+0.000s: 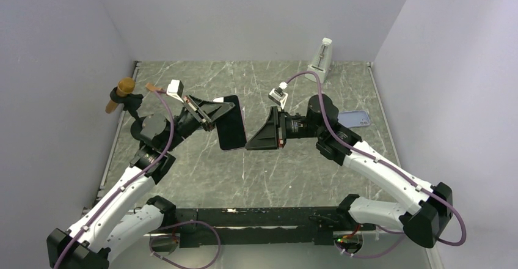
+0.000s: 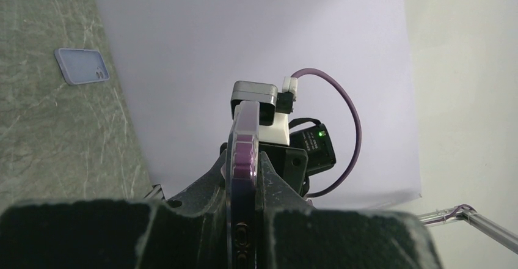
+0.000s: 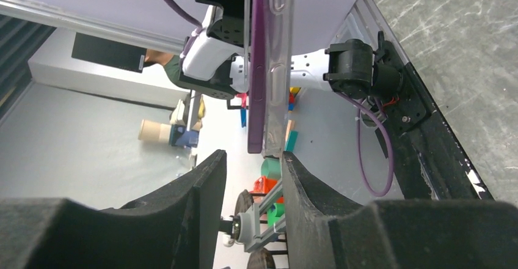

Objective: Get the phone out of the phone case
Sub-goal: Remove the phone case from the phone.

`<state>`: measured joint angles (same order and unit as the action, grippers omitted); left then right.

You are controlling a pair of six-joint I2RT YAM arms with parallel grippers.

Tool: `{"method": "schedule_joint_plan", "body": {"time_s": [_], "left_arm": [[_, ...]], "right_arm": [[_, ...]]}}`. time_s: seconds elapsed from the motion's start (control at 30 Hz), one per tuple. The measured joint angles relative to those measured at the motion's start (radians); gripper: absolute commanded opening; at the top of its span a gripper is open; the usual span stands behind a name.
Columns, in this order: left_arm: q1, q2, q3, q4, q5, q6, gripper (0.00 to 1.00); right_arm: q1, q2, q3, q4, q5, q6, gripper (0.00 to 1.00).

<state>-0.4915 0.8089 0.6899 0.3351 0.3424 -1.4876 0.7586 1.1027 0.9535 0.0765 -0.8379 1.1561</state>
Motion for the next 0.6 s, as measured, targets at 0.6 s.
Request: {"method": "schedule_joint_plan", "body": {"time_s": [0.6], "left_arm": [[0.027, 0.0, 0.0, -0.001, 0.038, -0.001, 0.0]], "right_arm": [[0.01, -0.025, -0.026, 0.091, 0.001, 0.058, 0.39]]}}
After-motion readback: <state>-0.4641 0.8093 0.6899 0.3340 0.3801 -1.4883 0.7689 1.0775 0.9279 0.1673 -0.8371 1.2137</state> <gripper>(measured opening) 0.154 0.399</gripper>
